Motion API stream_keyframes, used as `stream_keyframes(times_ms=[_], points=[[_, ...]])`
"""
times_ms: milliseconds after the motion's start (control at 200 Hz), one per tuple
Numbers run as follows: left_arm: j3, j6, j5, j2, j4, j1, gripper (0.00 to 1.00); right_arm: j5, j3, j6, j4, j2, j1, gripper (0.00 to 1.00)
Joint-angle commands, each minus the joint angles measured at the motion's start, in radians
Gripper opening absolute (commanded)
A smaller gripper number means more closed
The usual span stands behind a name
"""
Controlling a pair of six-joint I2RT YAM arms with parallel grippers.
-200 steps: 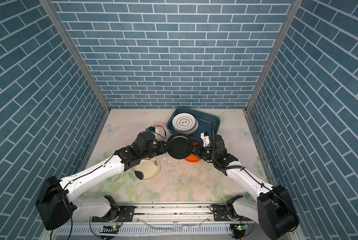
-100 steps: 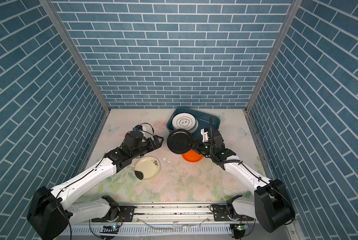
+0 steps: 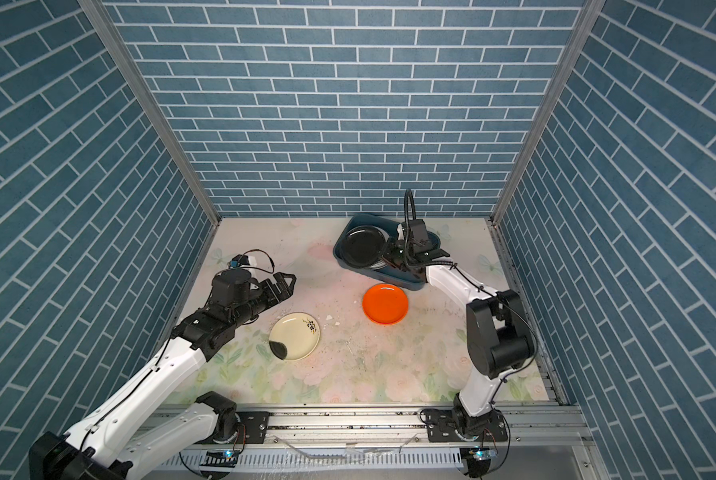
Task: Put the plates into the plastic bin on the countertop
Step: 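Carry the black plate into the teal bin with the right gripper and release, then withdraw the right gripper while the left lowers onto the cream plate rim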
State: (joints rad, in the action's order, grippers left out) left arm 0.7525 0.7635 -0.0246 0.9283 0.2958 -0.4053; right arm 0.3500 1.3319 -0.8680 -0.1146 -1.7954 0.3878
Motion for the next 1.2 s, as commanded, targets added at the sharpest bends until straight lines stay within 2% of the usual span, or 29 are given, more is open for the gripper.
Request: stream_keyframes(times_ms=[0, 175, 400, 435, 485, 535, 625, 725, 825, 960, 1196], points=[[-0.009, -0.079, 0.070, -0.036, 0.100, 0.009, 1.00, -0.037, 0.141, 0.036, -0.057, -0.122, -0.032, 0.00], [-0.015, -0.123, 0.146, -0.068, 0.134, 0.015, 1.00, -0.014, 0.361, 0.035, -0.122, -0.314, -0.066, 0.00], [-0.005, -0.150, 0.118, -0.010, 0.105, 0.032, 0.99, 0.031, 0.530, 0.048, -0.230, -0.468, -0.063, 0.00], [0.001, -0.155, 0.111, 0.004, 0.102, 0.035, 1.00, 0.035, 0.538, 0.053, -0.242, -0.475, -0.064, 0.09], [0.008, -0.158, 0.100, 0.022, 0.101, 0.039, 1.00, 0.039, 0.538, 0.066, -0.247, -0.476, -0.063, 0.30], [0.014, -0.162, 0.089, 0.037, 0.101, 0.043, 1.00, 0.039, 0.527, 0.092, -0.250, -0.463, -0.060, 0.47], [0.022, -0.162, 0.076, 0.048, 0.101, 0.045, 1.00, 0.009, 0.522, 0.152, -0.295, -0.428, -0.051, 0.66], [0.020, -0.151, 0.057, 0.043, 0.097, 0.047, 1.00, -0.009, 0.506, 0.197, -0.344, -0.366, -0.047, 0.73], [0.017, -0.153, 0.011, 0.029, 0.088, 0.048, 1.00, -0.020, 0.410, 0.220, -0.298, -0.273, -0.046, 0.83], [0.013, -0.145, 0.006, 0.006, 0.129, 0.048, 1.00, -0.012, 0.263, 0.239, -0.240, -0.129, -0.046, 0.85], [-0.047, -0.090, -0.046, -0.068, 0.188, 0.048, 1.00, 0.072, 0.021, 0.204, -0.160, 0.120, -0.050, 0.86]])
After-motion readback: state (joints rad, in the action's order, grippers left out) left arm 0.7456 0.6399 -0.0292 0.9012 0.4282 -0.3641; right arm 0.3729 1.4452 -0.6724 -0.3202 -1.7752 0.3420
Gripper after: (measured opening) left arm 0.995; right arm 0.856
